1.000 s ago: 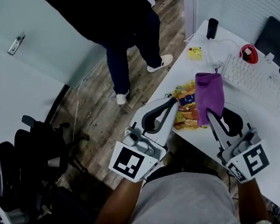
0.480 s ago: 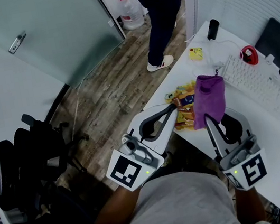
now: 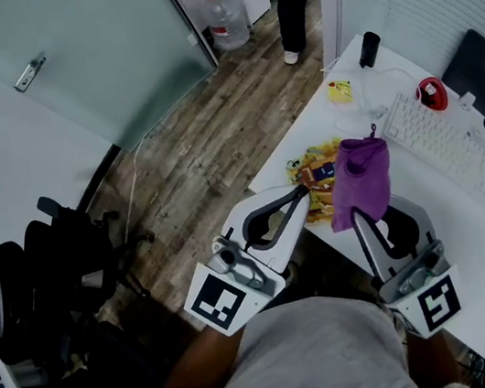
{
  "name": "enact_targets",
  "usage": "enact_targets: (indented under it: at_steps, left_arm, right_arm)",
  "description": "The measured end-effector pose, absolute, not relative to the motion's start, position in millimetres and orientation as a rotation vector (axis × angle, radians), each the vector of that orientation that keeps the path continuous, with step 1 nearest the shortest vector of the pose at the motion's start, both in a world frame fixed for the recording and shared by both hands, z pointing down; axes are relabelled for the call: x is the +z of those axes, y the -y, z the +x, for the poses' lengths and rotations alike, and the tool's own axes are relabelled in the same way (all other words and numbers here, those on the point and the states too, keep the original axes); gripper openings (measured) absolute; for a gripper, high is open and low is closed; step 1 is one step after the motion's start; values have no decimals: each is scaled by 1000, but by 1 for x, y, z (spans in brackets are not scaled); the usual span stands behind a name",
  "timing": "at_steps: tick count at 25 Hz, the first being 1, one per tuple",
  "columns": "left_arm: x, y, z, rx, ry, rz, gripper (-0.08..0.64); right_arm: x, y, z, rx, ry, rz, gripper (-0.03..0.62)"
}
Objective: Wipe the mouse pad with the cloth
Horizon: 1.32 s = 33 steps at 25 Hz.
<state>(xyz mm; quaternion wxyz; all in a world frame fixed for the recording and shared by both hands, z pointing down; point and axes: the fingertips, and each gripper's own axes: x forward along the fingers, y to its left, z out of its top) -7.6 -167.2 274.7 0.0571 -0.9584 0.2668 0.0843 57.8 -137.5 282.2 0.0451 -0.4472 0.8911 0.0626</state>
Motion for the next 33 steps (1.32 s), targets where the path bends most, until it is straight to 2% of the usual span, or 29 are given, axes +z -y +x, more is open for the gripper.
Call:
enact_targets:
  at_steps: [33]
  left_arm:
    - [278,166,-12,239,-809,-2911,17]
  right_arm:
    - [282,139,57,178,-2699,-1407,71]
